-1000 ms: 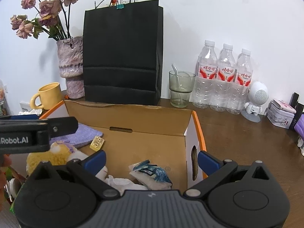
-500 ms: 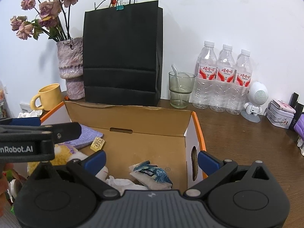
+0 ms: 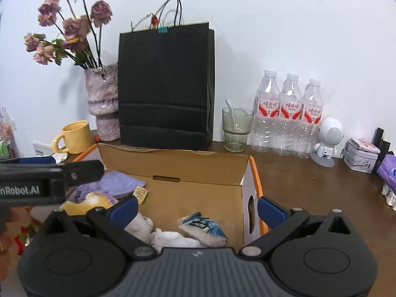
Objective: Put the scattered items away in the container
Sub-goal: 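Grasp the white bottle cap with the right tool while the left grasps the red rose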
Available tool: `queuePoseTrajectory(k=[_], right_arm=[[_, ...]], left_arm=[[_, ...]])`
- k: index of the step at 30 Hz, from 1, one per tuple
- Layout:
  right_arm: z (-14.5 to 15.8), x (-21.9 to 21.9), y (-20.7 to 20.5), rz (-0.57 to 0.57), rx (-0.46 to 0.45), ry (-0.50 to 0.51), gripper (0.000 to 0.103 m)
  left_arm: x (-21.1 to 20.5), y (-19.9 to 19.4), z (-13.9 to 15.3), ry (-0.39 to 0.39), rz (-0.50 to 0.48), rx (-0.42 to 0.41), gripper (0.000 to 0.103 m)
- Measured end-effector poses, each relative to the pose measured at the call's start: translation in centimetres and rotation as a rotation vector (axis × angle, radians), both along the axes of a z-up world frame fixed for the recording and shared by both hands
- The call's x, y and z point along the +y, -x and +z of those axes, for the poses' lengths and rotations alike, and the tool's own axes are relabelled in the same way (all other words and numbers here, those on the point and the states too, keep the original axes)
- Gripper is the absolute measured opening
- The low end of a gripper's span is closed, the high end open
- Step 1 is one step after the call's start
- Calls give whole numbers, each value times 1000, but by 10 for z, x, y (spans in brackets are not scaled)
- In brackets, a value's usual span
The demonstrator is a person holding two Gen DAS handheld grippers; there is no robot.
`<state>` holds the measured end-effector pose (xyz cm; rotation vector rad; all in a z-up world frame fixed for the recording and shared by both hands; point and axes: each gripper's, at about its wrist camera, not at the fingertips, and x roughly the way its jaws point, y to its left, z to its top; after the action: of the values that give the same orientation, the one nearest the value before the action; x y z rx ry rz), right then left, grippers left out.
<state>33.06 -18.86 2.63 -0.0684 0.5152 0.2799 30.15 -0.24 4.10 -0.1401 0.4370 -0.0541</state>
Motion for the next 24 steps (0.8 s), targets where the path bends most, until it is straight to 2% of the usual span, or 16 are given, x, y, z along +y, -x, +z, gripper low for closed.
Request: queuePoseTrajectory(k=[6, 12, 19, 24], right_arm=[[12, -5, 42, 11, -39, 4, 103], [20, -14, 82, 24, -64, -7, 103], [15, -26, 118, 12, -64, -5, 103], [2, -39, 139, -5, -46, -17, 103]], left_arm=[[14, 41, 16, -9, 8, -43, 103], [36, 82, 24, -6, 20, -52, 103], [56, 122, 25, 1, 47, -52, 103], [64, 147, 15, -5, 60, -39, 103]])
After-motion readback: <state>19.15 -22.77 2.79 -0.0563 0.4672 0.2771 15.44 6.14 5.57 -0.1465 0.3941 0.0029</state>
